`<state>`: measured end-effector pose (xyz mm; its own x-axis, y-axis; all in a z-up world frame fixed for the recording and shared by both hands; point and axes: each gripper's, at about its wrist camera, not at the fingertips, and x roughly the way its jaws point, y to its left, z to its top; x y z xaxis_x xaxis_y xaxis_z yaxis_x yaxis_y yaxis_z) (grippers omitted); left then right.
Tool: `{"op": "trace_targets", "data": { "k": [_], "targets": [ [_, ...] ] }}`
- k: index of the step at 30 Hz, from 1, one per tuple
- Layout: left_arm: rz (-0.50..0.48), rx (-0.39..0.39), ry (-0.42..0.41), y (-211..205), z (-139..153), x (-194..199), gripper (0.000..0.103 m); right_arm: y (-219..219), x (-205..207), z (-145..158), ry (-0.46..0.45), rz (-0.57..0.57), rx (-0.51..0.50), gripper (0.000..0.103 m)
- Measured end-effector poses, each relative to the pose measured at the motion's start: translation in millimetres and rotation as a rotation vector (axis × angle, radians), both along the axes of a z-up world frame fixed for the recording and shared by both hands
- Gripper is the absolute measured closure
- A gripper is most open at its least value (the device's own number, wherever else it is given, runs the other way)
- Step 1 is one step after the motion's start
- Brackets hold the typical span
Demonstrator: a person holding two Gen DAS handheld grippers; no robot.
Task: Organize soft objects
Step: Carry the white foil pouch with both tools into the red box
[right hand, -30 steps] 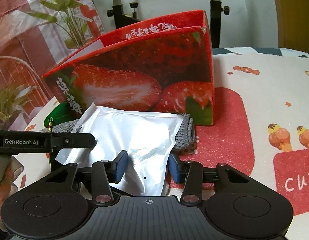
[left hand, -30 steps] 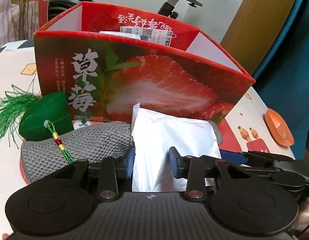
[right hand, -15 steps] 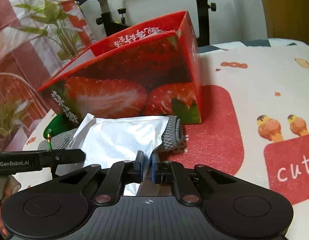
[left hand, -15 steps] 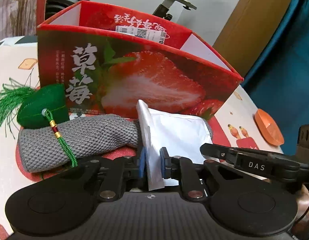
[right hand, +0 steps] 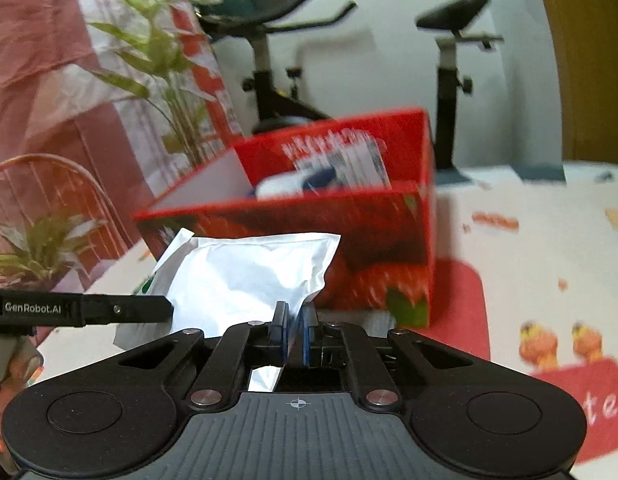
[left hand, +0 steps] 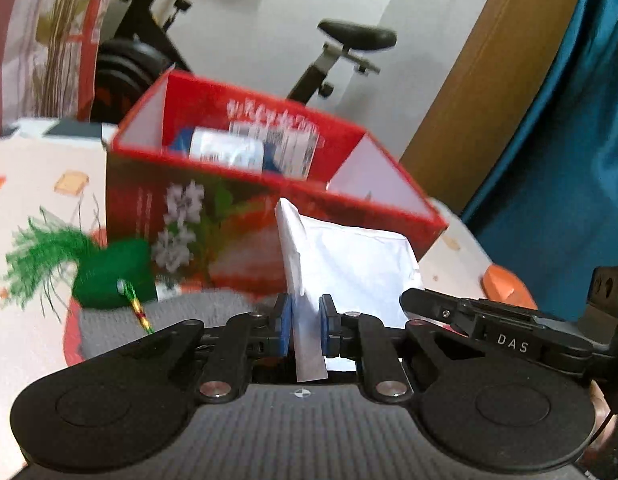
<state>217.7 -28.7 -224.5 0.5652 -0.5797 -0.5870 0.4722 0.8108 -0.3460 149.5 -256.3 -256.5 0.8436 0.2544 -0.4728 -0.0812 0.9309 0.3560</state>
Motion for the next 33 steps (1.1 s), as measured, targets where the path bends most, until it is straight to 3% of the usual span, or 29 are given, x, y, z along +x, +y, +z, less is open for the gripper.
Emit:
{"op": "trace_targets", "data": {
  "k": [8, 12, 17, 26, 33],
  "targets": [
    [0.01, -0.036, -0.085, 1, 38, 4, 0.087, -4, 11, 46, -0.101, 0.02, -0.014, 0.097],
    [0.02, -0.032, -0.117, -1, 53, 18, 0.087, -14, 33, 64, -0.084, 0.013, 0.06, 0.097],
    [0.046, -0.026, -0.129, -5, 62, 55, 0.087, -15, 80, 77, -0.051, 0.011, 0.07, 0.097],
    [0.066, 0.122, -0.051, -17, 48, 133, 0.087, -3, 173, 54, 0.117, -0.021, 0.032, 0.097],
    [0.033, 0.246, 0.023, -19, 24, 147, 0.084, 11, 193, 30, 0.233, -0.004, -0.022, 0.098]
  ]
}}
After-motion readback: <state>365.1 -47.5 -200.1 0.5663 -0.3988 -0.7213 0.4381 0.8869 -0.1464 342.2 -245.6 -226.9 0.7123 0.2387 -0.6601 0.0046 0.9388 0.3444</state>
